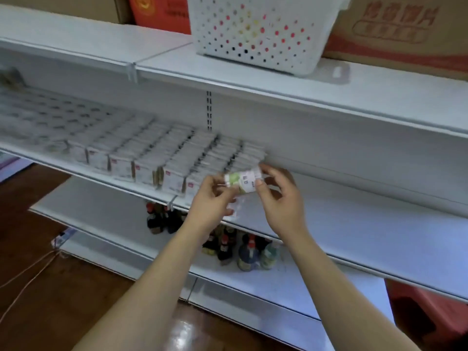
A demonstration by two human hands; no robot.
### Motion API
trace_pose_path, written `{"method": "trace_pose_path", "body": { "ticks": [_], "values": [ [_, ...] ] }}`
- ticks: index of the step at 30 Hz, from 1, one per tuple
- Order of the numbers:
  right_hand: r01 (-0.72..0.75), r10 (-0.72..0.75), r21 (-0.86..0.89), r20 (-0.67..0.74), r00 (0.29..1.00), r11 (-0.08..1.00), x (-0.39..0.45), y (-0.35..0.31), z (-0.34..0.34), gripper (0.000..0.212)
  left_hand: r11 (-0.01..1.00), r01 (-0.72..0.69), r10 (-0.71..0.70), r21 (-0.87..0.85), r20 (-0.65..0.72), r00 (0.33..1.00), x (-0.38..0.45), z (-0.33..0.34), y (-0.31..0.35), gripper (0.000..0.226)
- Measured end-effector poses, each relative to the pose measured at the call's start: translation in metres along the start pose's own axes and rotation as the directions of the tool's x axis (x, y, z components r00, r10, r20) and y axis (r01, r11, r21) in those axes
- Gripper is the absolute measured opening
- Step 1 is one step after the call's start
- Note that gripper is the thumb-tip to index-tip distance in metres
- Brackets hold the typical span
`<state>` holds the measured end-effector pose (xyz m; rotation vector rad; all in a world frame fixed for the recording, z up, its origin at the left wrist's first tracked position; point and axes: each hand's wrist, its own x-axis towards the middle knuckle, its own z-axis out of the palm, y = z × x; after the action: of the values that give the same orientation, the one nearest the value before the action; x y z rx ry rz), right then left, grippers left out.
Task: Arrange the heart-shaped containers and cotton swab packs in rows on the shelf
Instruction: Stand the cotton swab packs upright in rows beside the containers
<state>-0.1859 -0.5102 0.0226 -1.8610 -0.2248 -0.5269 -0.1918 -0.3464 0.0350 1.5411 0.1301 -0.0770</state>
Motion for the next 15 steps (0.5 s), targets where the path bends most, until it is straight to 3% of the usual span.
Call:
{"method": "trace_pose_path", "body": {
  "ticks": [6,10,13,15],
  "values": [
    [-0.140,0.129,0.161,0.075,0.989,0.977,-0.017,-0.053,0.123,0.015,0.998,-0.007,-0.001,-0.064,-0.130,0.991,-0.022,-0.134,-0.001,0.034],
    [-0.228,0.205,0.097,0.200,0.958,0.969,-0.010,-0.076,0.190,0.019,0.989,-0.028,0.002,-0.147,-0.174,0.985,-0.016,-0.199,-0.004,0.032],
    [-0.220,0.194,0.076,0.255,0.947,0.972,0.005,-0.085,0.233,0.032,0.990,-0.027,0.000,-0.135,-0.197,0.980,0.001,-0.239,-0.005,0.029],
    [-0.210,0.189,0.054,0.258,0.948,0.976,0.017,-0.087,0.261,0.029,0.995,-0.013,-0.006,-0.104,-0.188,0.982,0.018,-0.262,-0.006,0.029]
  ]
}}
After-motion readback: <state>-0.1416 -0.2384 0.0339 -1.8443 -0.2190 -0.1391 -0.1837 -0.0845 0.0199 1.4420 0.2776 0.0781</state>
